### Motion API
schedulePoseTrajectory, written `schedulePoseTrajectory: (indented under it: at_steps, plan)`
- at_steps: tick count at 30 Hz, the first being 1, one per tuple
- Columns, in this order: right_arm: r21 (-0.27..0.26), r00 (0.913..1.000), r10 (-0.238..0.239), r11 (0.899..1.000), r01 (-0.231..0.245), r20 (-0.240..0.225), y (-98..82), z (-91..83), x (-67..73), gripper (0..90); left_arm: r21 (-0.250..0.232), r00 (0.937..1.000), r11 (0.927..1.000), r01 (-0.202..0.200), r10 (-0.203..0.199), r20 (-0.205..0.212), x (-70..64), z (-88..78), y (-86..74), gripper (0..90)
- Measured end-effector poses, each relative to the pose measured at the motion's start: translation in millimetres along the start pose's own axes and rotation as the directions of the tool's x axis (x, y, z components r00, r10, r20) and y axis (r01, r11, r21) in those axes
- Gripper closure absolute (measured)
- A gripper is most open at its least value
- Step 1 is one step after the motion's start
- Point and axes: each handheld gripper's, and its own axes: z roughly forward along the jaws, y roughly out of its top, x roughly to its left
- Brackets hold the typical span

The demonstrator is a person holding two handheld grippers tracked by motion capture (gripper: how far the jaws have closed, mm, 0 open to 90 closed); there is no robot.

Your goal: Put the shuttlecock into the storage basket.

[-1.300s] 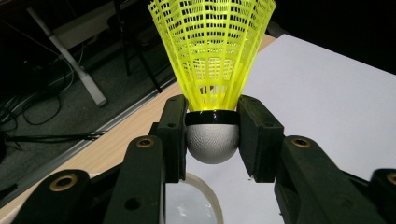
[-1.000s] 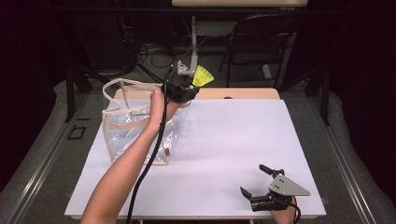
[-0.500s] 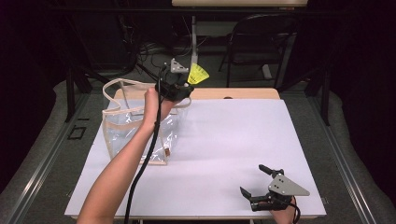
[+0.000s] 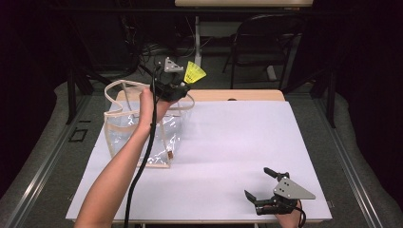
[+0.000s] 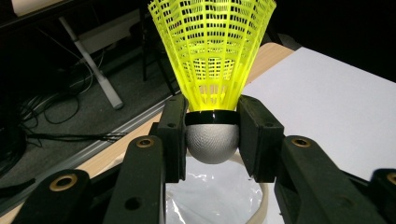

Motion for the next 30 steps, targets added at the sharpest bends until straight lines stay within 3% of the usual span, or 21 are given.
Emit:
schedulePoseTrajectory:
  at_steps: [17,30]
  plan:
    - [0.002,1.0,0.0,1.0,0.0,-0.001,0.3,-0.5,0.4,0.2,-0.023,0.9992,0.9993,0.03,-0.031,-0.027,15.7,-17.4,-9.1,64.8]
    - [0.002,1.0,-0.002,1.0,0.002,0.002,0.4,-0.3,0.6,0.2,-0.026,0.9984,0.9992,0.031,-0.033,-0.047,24.3,-28.6,-14.2,64.8]
